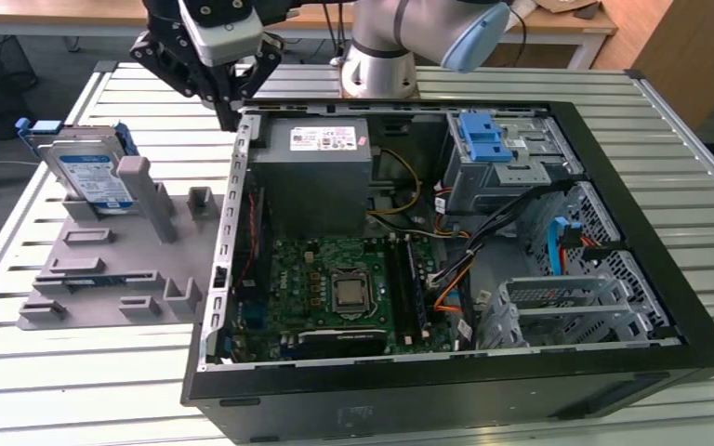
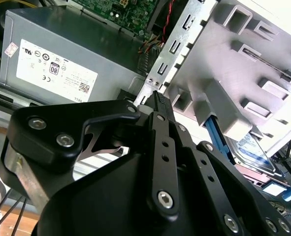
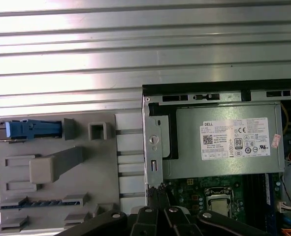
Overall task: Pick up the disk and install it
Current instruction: 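Reach for the disk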
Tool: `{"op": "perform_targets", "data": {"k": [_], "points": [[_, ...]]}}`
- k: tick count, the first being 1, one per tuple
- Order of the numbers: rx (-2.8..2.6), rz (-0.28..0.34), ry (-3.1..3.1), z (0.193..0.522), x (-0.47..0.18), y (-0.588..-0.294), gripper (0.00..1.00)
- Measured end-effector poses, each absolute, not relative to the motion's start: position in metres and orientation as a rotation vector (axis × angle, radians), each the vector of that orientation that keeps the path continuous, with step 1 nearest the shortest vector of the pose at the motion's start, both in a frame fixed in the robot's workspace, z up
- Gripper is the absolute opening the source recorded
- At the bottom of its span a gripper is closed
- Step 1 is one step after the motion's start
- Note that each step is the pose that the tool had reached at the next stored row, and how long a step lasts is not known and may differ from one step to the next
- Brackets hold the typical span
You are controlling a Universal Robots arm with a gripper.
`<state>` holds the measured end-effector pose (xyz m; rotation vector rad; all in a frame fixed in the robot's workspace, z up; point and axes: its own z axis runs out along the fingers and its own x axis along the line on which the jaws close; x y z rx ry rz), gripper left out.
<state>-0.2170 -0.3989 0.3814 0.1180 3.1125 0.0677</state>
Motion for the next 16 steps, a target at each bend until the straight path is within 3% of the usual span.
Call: {"op": "perform_targets", "data": {"k": [16], "points": [[0.118,0.068,3.113,0.3812,-0.221,-0.3988,0.11]]}}
